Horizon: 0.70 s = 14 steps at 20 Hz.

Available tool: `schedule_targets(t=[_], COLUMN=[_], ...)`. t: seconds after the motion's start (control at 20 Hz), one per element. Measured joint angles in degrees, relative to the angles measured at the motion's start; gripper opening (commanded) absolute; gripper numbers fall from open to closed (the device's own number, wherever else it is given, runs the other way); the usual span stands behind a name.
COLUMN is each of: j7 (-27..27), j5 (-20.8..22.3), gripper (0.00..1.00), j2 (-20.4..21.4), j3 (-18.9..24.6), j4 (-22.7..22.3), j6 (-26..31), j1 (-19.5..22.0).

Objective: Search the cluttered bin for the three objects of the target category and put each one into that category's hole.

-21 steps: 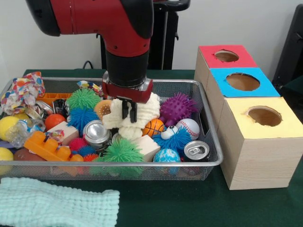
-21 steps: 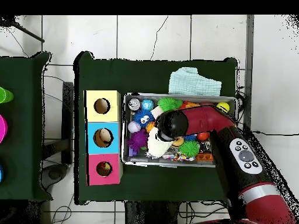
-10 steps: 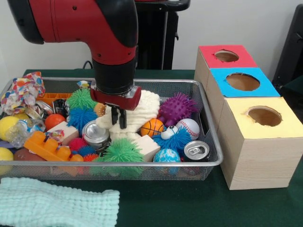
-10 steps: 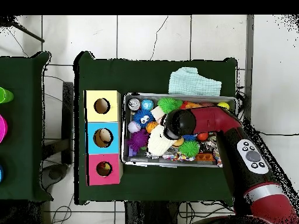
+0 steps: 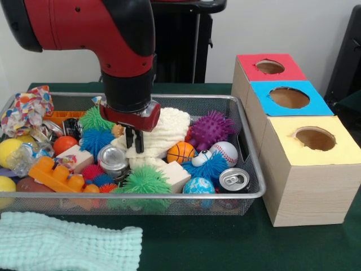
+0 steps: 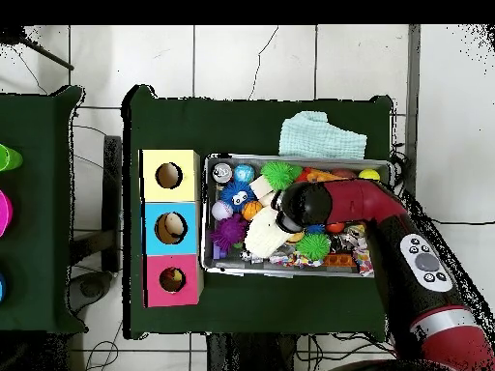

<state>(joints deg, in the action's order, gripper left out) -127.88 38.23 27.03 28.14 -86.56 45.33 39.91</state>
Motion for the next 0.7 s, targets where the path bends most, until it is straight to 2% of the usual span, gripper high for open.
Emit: schedule_targets(t=[0.5, 0.7], j7=[0.0, 0.1], j5=[0.0, 0.1], gripper=[0.00, 0.00], j2=[-2.6, -4.2], j3=[0.2, 0.4], j4=[0.5, 2.2], j6=[0.0, 0.2], j1=[1.5, 1.8])
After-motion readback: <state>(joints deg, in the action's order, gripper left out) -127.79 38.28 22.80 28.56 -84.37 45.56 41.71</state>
